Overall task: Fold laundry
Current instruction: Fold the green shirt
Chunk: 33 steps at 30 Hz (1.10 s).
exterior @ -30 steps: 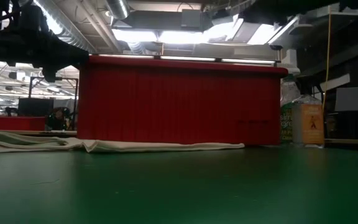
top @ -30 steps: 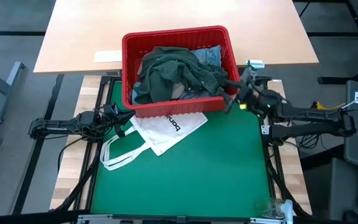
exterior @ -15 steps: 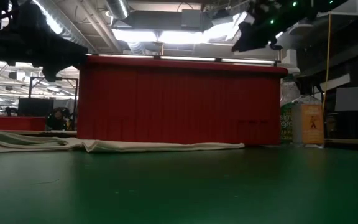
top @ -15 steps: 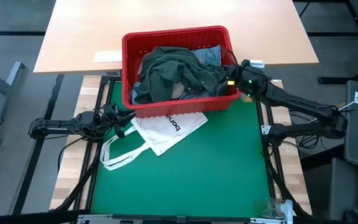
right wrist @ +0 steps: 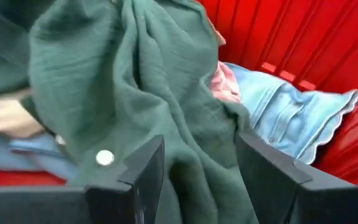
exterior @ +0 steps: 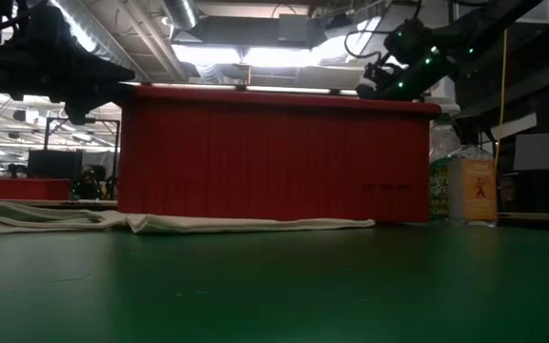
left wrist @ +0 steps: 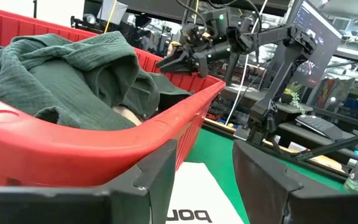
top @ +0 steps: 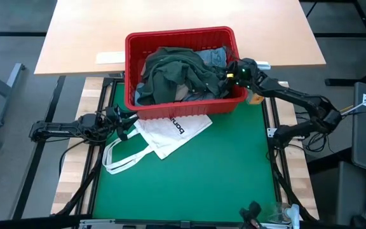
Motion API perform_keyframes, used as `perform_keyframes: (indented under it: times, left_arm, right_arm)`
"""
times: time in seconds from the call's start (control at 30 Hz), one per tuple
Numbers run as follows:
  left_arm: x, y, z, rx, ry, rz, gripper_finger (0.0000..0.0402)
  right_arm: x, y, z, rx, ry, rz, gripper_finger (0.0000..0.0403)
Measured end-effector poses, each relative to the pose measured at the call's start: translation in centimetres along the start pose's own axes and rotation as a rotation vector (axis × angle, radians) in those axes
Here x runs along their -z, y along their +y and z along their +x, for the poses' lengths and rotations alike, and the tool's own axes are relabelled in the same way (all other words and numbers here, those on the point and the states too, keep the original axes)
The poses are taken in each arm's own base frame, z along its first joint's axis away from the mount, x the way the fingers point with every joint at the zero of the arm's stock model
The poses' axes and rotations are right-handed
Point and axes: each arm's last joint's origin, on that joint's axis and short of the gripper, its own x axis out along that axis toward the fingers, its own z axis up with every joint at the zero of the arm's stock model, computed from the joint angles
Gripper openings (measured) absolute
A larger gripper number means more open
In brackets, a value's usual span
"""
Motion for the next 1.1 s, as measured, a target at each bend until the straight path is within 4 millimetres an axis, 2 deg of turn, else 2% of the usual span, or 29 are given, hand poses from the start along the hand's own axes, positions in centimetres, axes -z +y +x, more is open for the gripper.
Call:
perform_keyframes:
  times: [0.43, 0.6, 0.8, 0.93, 1.1]
  left_arm:
    - [0.0, 0.0, 0.0, -0.005, 0.000, 0.000, 0.0150]
    - [0.0, 0.0, 0.0, -0.007, 0.002, 0.001, 0.0148]
    - [0.0, 0.0, 0.0, -0.003, 0.003, 0.001, 0.0147]
    - [0.0, 0.0, 0.0, 0.002, 0.004, 0.001, 0.0147]
    - [0.0, 0.0, 0.0, 0.004, 0.006, 0.001, 0.0147]
  right_arm:
    - [0.2, -0.3, 0.4, -0.060, 0.008, 0.001, 0.0198]
    - [-1.1, -0.2, 0.3, -0.089, -0.012, 0.010, 0.0198]
    - [-3.6, -0.2, -0.3, -0.145, -0.097, 0.002, 0.0198]
    - [-3.6, 0.4, -0.3, -0.162, -0.089, -0.009, 0.0198]
    - [-2.7, 1.3, -0.3, -0.130, 0.011, -0.050, 0.0198]
